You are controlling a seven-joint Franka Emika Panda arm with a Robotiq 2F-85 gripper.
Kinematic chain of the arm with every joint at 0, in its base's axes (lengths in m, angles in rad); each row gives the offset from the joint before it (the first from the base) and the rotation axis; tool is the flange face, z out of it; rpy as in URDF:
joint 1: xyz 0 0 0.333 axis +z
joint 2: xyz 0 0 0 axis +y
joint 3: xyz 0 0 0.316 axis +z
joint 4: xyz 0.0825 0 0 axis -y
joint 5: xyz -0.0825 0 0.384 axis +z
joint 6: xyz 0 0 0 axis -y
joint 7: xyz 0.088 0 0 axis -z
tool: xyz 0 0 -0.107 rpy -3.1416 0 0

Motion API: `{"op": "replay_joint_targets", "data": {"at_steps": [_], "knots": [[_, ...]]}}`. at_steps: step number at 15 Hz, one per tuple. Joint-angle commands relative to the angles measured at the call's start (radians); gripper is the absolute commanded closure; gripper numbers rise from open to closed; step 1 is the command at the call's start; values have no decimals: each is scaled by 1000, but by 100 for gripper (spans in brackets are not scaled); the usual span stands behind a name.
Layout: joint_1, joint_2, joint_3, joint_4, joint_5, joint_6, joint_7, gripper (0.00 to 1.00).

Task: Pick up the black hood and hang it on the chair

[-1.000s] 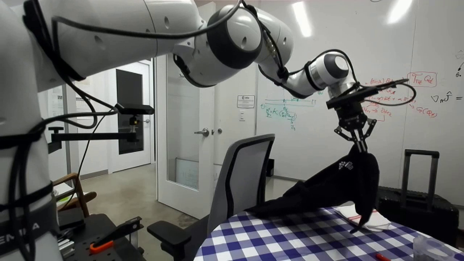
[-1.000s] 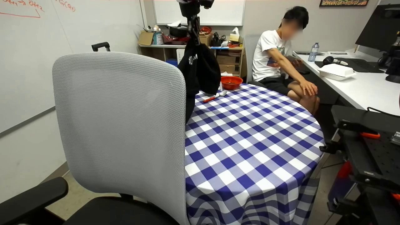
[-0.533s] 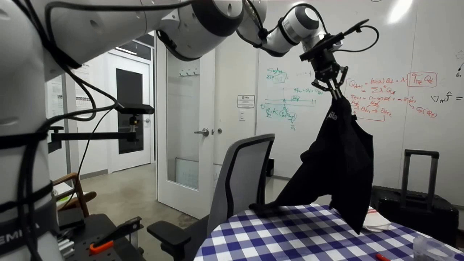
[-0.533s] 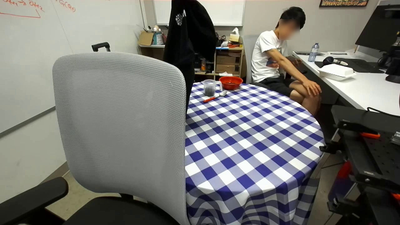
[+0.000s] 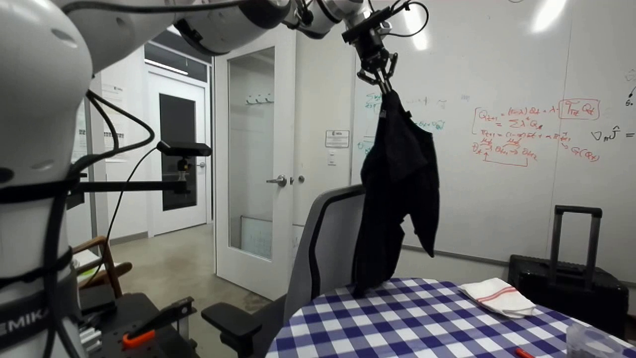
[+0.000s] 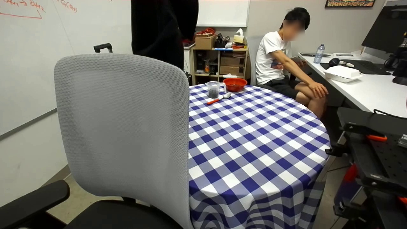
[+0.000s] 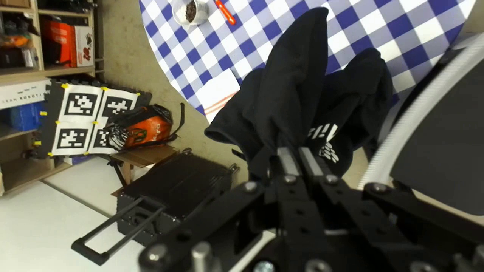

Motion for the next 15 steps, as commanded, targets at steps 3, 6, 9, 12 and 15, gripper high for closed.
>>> {"op": "replay_joint_targets", "data": {"at_steps": [3,6,9,12,15], "knots": [[230,-58,29,4,-41,-105,-37,95],[338,-14,51,-12,-39,-120,-46,95],[411,71,68,-47,-34,-125,-64,69],[449,180,75,-71,-33,-127,-96,53],[441,291,132,-14,-91,-158,-154,30]]}}
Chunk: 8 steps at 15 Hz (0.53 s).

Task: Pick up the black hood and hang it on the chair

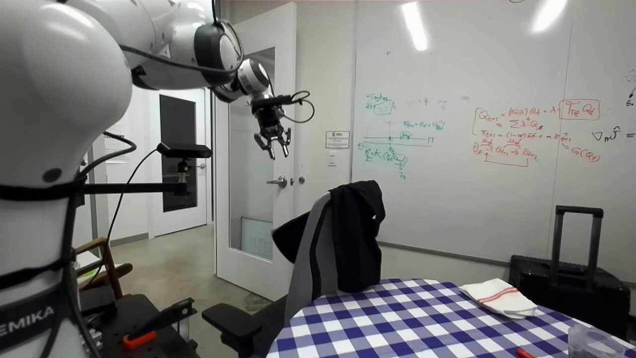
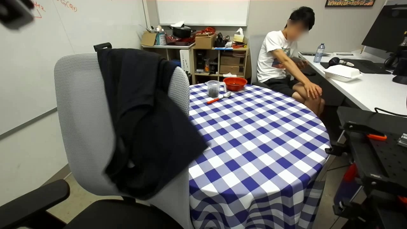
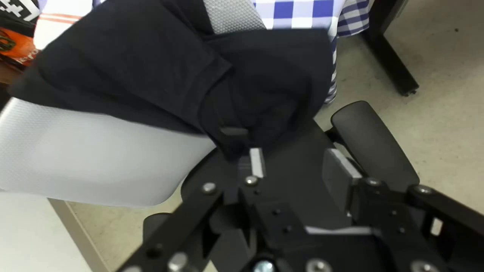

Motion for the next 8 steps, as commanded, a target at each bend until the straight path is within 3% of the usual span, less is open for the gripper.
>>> {"op": "replay_joint_targets", "data": {"at_steps": [1,4,8], "knots": [[-11,105,33,81,-56,-46,-94,23],[-19,104,-1,57,-65,-11,-134,2],[-88,57,-43,64,-71,-2,-148,0]]}}
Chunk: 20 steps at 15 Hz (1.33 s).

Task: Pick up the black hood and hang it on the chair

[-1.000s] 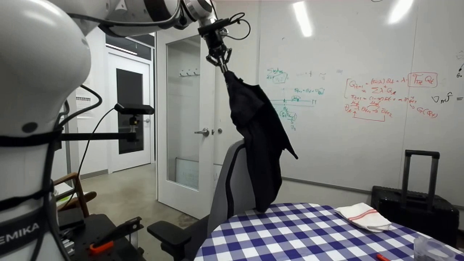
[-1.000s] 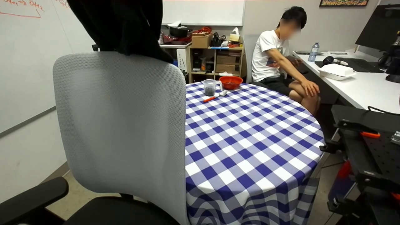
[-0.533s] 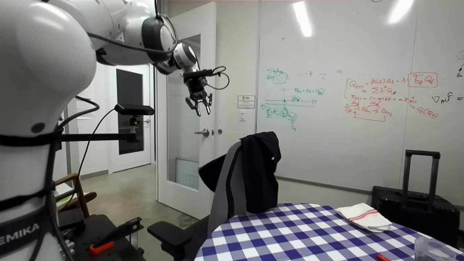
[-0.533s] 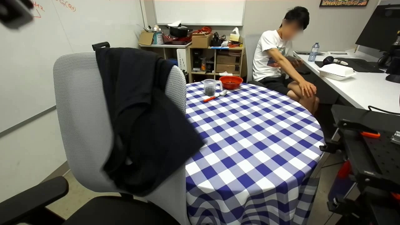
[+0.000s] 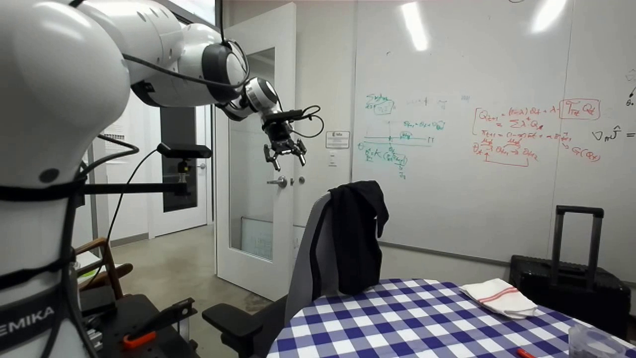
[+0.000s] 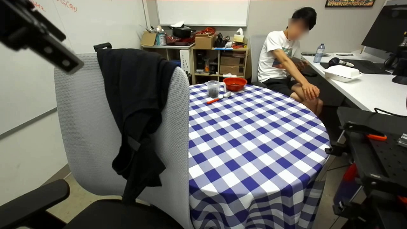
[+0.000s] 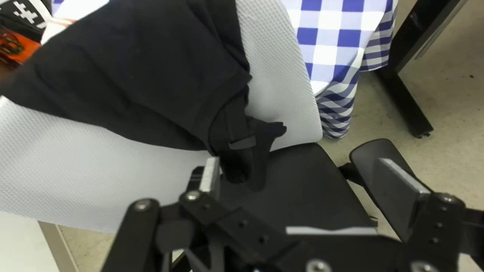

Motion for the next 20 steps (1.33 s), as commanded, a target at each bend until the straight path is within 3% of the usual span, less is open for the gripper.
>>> {"op": "replay_joint_targets", "data": {"at_steps": [1,12,19,20], "knots": [[-79,-48,-32,29,-6,-11,-35,0],[-495,-165,-15,-36,234,43,181,0],[-640,-200,-35,-168,305,141,442,0],[-624,-152,-30,-75,274,99,365,0]]}}
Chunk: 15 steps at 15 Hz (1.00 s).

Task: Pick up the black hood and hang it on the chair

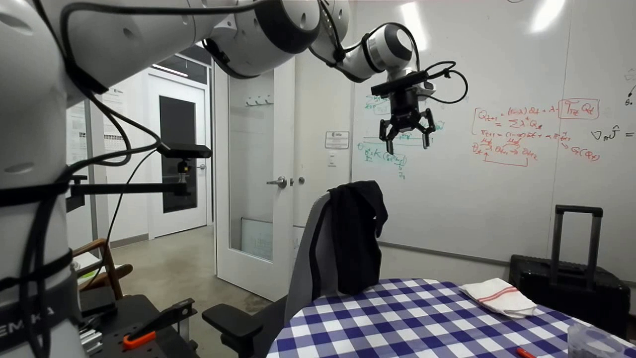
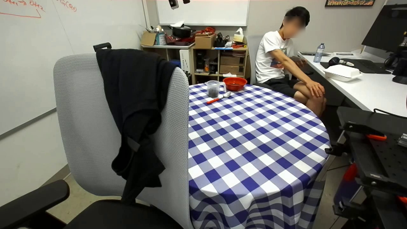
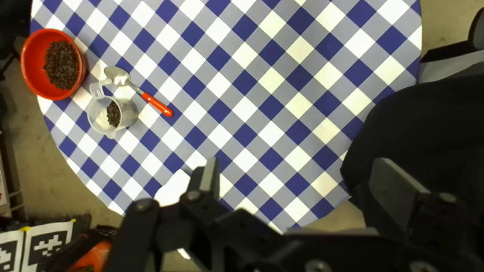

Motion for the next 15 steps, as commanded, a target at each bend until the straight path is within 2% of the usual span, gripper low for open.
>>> {"op": "replay_joint_targets", "data": {"at_steps": [1,6,7,12,15], "knots": [[-15,-3,0,-19,3,15,25,0],[-21,-12,0,-46,7,26,55,0],[-14,-19,-2,-49,-10,19,20,0],[12,-23,-64,-76,-92,165,232,0],[-11,-48,-67,-132,-66,214,360,0]]}}
